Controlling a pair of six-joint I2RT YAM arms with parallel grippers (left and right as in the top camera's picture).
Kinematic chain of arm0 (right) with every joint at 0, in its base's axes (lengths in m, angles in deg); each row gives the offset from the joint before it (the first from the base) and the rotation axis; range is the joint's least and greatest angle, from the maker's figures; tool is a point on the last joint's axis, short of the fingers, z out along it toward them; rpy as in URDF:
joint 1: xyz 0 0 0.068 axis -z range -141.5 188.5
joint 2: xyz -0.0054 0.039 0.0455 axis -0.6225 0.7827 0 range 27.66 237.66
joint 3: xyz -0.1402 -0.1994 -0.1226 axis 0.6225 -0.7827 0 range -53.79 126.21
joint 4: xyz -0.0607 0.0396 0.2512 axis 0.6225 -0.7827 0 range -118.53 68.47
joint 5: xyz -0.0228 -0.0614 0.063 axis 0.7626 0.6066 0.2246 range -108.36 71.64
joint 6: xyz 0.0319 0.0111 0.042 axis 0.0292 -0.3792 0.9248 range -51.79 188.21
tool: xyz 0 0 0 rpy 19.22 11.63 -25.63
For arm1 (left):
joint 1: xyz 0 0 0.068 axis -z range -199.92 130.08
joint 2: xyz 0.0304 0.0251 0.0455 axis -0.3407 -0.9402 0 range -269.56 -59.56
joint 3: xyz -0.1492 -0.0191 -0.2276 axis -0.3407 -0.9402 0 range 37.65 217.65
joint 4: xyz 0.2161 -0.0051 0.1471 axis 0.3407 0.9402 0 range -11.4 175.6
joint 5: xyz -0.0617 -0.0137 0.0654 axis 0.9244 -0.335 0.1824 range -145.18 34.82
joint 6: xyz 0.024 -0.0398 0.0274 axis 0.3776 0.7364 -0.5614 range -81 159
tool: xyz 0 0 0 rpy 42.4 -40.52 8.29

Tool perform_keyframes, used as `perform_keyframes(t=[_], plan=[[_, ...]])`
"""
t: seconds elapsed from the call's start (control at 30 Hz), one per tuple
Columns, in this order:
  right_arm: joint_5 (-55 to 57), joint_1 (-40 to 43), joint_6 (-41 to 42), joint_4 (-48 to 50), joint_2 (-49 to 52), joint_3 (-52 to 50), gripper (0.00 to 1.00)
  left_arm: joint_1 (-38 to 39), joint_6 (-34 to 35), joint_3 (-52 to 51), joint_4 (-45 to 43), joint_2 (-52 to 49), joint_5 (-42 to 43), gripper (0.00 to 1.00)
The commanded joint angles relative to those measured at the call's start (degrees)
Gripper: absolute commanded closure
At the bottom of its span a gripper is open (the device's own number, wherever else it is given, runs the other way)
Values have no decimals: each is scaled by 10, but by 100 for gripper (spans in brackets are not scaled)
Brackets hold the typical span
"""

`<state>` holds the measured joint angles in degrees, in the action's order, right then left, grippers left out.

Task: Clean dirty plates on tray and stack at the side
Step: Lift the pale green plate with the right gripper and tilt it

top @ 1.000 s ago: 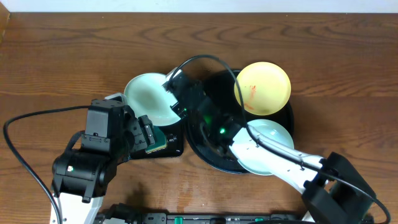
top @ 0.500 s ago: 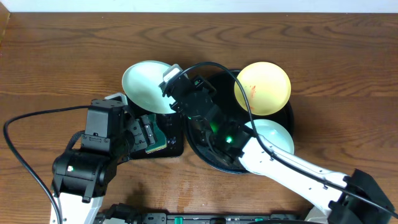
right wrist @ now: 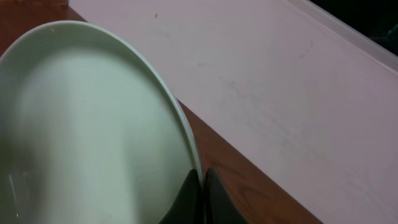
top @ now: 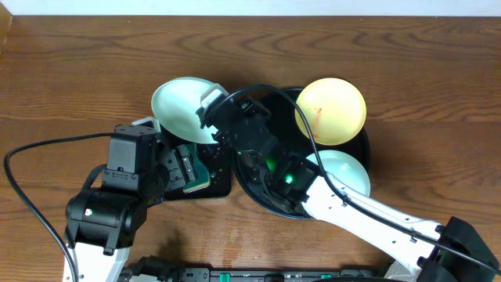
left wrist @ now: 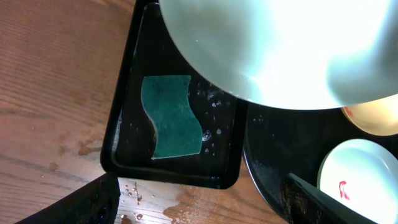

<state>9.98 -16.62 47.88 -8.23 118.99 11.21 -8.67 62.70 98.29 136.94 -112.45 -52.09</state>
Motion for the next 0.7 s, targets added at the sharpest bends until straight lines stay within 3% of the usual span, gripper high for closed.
perform_keyframes(t=[0.0,0.67], plan=[[8,-8,-28,9,-11,6,99,-3,-8,10,1,1,3,17],[19,-16,-57,12,-11,6,99,-3,-8,10,1,1,3,17]])
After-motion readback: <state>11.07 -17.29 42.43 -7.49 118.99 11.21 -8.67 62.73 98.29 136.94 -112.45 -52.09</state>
